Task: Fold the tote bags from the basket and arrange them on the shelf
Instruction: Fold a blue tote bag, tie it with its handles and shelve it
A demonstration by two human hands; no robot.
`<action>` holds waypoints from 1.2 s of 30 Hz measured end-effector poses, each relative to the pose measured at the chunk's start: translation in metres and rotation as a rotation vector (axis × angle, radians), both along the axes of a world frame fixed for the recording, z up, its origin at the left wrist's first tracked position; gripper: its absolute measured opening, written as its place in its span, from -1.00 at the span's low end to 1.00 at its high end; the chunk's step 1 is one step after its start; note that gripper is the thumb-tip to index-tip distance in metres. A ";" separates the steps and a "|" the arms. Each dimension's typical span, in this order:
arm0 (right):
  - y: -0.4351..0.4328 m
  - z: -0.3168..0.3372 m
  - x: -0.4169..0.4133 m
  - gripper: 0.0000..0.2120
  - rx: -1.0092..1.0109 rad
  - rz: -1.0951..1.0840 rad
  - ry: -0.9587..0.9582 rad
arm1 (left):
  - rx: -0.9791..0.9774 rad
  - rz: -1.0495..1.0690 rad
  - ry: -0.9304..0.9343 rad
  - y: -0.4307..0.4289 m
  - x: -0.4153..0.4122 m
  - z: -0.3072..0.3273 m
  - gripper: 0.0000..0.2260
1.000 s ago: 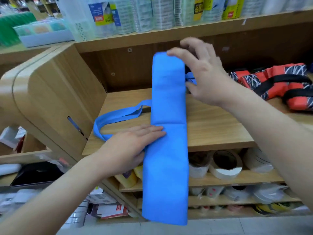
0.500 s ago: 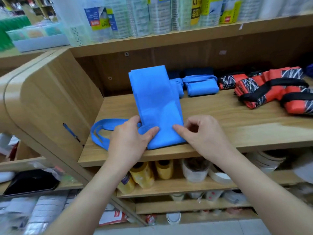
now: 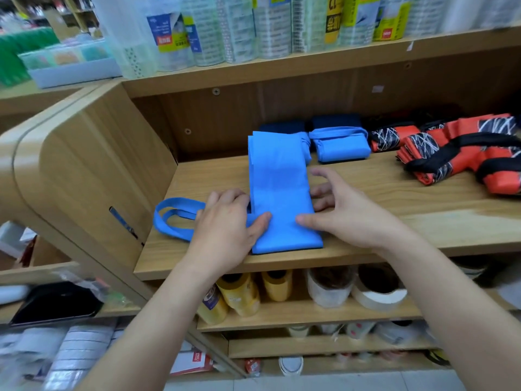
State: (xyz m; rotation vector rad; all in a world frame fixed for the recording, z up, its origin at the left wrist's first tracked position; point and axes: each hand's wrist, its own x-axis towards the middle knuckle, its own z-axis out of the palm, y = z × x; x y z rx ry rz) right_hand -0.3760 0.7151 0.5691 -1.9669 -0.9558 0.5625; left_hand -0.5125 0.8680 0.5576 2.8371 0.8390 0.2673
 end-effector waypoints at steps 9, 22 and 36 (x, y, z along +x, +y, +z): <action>0.041 -0.011 0.029 -0.20 0.319 -0.157 0.200 | 0.036 -0.242 -0.355 -0.015 -0.020 -0.006 -0.52; 0.023 -0.002 0.041 -0.87 0.287 0.021 0.360 | -0.451 -0.325 -0.406 -0.009 -0.024 -0.005 -0.87; 0.028 0.007 -0.002 -0.74 0.511 -0.318 0.246 | -0.280 0.019 -0.459 -0.036 0.008 0.002 -0.59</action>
